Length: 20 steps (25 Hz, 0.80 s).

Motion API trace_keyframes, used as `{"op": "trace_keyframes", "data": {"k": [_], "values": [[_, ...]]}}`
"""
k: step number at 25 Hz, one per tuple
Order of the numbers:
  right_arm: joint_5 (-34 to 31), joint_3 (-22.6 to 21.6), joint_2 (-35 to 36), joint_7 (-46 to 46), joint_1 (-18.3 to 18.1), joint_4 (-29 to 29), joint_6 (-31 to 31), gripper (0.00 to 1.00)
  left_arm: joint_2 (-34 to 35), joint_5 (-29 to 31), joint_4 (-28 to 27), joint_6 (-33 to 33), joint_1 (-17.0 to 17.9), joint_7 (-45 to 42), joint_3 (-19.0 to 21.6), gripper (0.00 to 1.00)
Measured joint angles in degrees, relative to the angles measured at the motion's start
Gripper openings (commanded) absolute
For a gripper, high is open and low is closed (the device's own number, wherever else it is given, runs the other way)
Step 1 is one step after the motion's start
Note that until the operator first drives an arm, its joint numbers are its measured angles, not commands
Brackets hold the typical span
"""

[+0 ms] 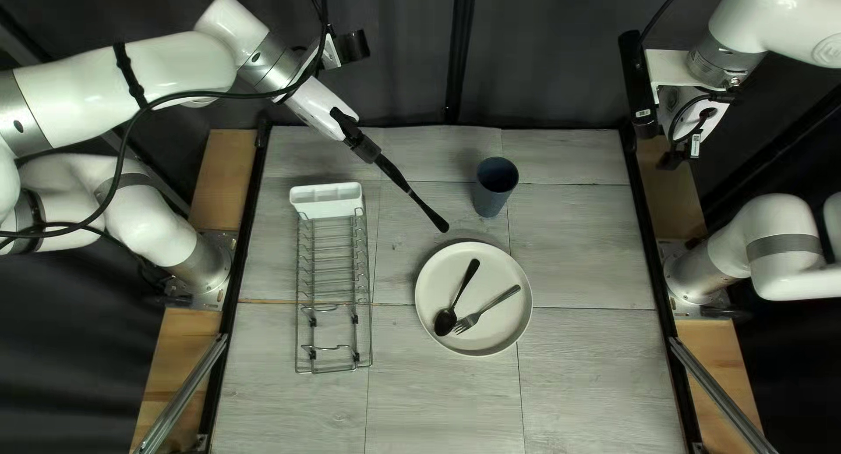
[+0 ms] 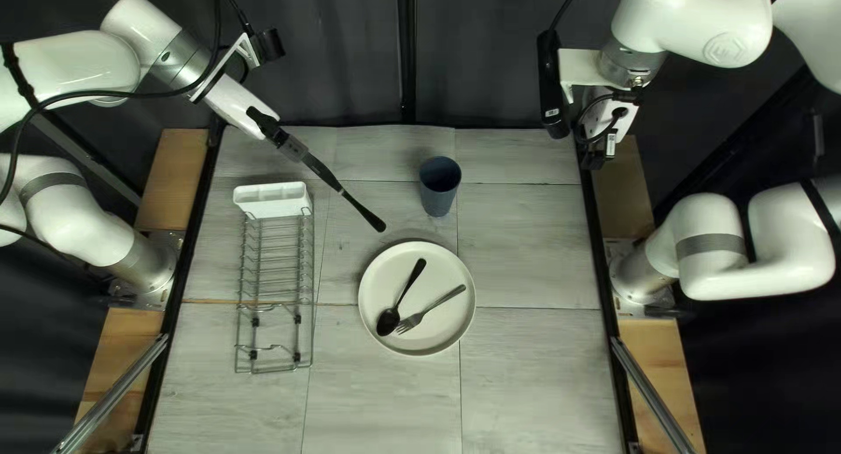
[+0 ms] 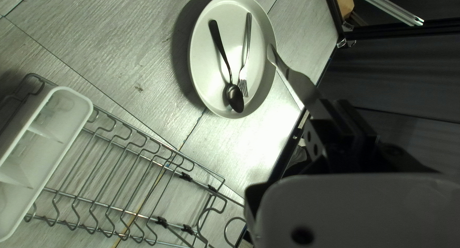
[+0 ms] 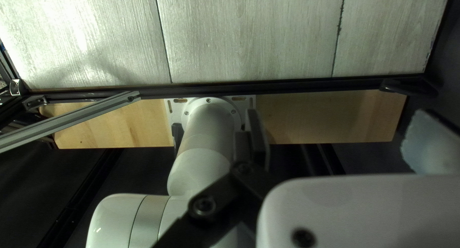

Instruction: Pick up and place plate onto table. Place down one fork to the left of the plate. Place spoon and knife to the right of the plate. Place cup above the knife and spoon

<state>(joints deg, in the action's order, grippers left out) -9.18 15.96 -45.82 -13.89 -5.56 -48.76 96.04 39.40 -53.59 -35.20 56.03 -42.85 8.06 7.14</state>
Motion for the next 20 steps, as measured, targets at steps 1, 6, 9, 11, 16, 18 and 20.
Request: {"op": "trace_keyframes", "data": {"k": [1,6,9,11,16,18,20], "values": [[0.0,0.0,0.0,0.0,0.0,0.0,0.0,1.0,0.0,0.0,0.0,0.0,0.0,0.0,0.0,0.0],[0.0,0.0,0.0,0.0,0.0,0.0,0.0,1.0,0.0,0.0,0.0,0.0,0.0,0.0,0.0,0.0],[-0.2,-0.4,-0.3,0.2,-0.1,0.4,-0.1,1.0,0.0,0.0,0.0,0.0,0.0,0.0,0.0,0.0],[0.1,-1.8,-1.4,2.5,-0.4,1.6,-0.4,1.0,0.0,0.0,0.0,0.0,0.0,0.0,0.0,0.0],[3.4,-9.1,-5.8,14.2,-1.9,5.2,-2.9,1.0,0.0,0.0,0.0,0.0,0.0,0.0,0.0,0.0],[4.5,-13.1,-6.2,19.5,-2.1,6.7,-6.2,1.0,0.0,0.0,0.0,0.0,0.0,0.0,0.0,0.0],[4.8,-17.4,-5.8,24.7,-2.1,8.6,-11.0,1.0,0.0,0.0,0.0,0.0,0.0,0.0,0.0,0.0]]}}
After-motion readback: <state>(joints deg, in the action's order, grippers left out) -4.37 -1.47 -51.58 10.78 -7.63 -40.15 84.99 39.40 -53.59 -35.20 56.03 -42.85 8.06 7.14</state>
